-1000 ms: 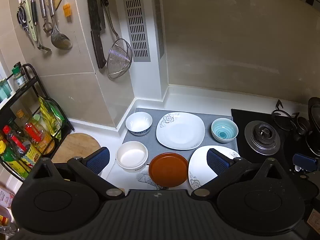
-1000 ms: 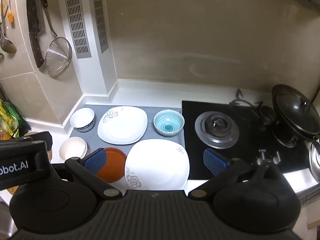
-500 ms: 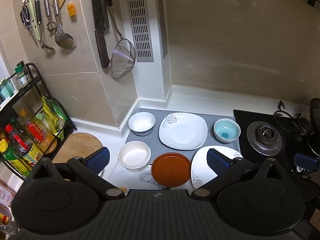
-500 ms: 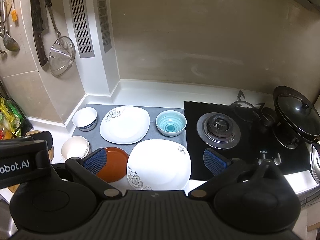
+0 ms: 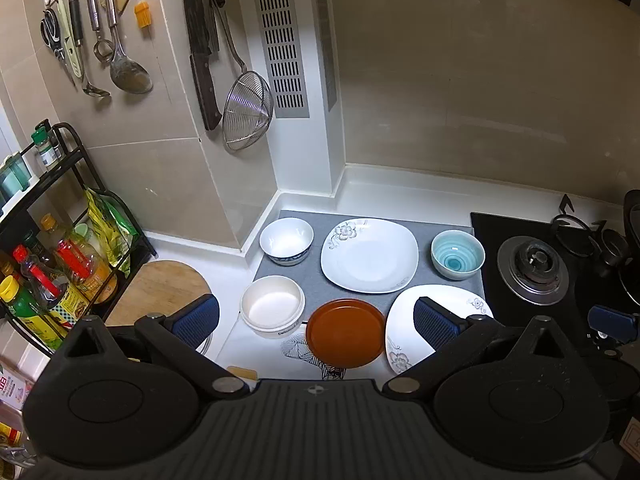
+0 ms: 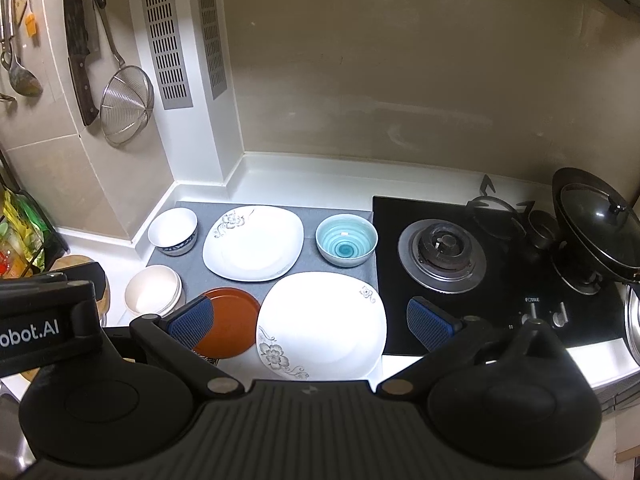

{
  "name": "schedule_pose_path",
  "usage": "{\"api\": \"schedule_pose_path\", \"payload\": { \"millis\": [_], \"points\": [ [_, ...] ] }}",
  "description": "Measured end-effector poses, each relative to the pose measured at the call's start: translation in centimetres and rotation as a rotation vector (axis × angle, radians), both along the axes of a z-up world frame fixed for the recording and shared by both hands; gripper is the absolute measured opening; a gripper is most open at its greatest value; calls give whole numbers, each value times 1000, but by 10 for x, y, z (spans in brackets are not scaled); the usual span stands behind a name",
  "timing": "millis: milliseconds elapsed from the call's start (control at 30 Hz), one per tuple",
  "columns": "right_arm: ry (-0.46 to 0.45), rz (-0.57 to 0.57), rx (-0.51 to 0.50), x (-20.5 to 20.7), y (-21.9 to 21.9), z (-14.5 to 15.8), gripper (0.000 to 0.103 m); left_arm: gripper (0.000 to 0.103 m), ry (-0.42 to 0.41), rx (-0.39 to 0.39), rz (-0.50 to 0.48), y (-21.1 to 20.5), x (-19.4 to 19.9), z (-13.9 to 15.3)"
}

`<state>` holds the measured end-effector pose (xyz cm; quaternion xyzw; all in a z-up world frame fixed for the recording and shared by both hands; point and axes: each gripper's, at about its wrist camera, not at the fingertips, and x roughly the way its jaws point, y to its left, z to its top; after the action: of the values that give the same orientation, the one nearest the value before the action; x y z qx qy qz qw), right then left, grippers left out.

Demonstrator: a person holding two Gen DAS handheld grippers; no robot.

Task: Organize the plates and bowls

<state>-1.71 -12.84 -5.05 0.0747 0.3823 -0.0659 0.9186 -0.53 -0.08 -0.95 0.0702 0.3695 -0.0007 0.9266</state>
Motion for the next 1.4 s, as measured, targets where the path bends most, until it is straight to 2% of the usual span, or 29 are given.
{"api": "schedule_pose_path", "payload": {
  "millis": [1100, 1267, 1400],
  "points": [
    [25, 41, 27, 15, -8, -16, 103, 103, 29, 33, 38, -12, 8, -10],
    [39, 25, 20, 27, -8, -27, 103, 103, 46, 34, 14, -13, 24, -21],
    [16, 32, 0, 40, -11, -49, 103, 103, 69, 6, -57, -12, 45, -46]
  ]
}}
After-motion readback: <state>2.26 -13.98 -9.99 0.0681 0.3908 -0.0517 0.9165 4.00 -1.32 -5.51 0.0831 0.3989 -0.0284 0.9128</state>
